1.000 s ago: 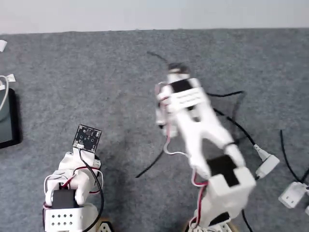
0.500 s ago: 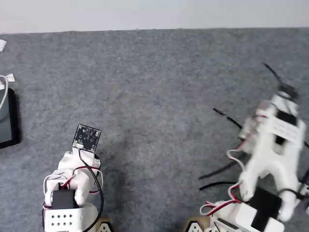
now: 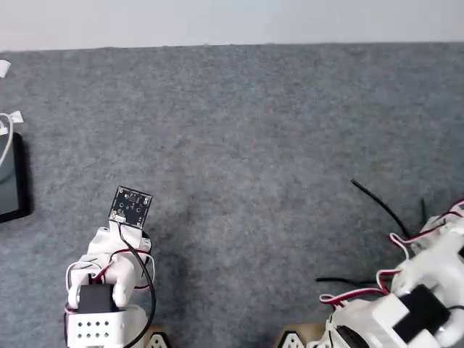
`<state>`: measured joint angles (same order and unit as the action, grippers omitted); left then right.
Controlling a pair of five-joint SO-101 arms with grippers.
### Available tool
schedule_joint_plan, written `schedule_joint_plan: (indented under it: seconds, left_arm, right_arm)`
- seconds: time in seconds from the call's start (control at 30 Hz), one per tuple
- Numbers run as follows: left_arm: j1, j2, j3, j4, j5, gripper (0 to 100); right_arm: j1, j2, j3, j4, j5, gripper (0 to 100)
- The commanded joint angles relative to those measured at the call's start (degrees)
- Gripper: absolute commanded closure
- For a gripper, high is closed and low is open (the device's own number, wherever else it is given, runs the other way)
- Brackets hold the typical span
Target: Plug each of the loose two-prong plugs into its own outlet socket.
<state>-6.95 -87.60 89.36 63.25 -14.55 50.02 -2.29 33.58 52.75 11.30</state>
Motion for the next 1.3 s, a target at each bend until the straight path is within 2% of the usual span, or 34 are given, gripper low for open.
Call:
schedule_joint_plan:
  seconds: [0.0,0.1,0.13,0.2,0.27,0.5,0.77,1.13,1.27]
  left_arm:
    - [-0.35,-0.53,-0.31,-0.62,-0.18,97]
    - [-0.35,-0.53,-0.31,-0.62,-0.18,97]
    - [-0.35,-0.53,-0.31,-0.62,-0.18,97]
    - [-0.35,-0.53,-0.31,-0.62,-0.18,97]
    - [-0.35,-0.53,-0.31,-0.70,-0.18,97]
    - [-0.35,-0.53,-0.57,-0.79,-0.09,97]
    - [-1.76,-0.53,-1.98,0.18,-0.09,97]
    - [-2.73,-0.53,-2.77,0.70,-0.09,97]
    - [-1.85,-0.79,-3.03,3.52,-0.09,97]
  right_arm:
    - [-1.36,-1.63,-3.60,7.08,-1.41,81.2]
    - [-1.89,-5.67,-4.66,10.86,-9.49,97.7]
    - [-2.42,-7.34,-4.66,11.56,-10.46,99.8]
    - [-3.56,-10.77,-3.25,12.53,-11.34,96.9]
    - [-4.35,-14.73,-0.88,12.79,-11.52,99.4]
    - [-4.88,-30.64,12.48,8.13,-11.60,99.1]
    - [-9.54,-45.76,30.86,4.00,-0.97,99.0]
    - [-15.52,-65.01,47.47,-2.86,-0.26,98.7]
    - [-15.34,-70.73,52.31,-2.51,-0.18,87.0]
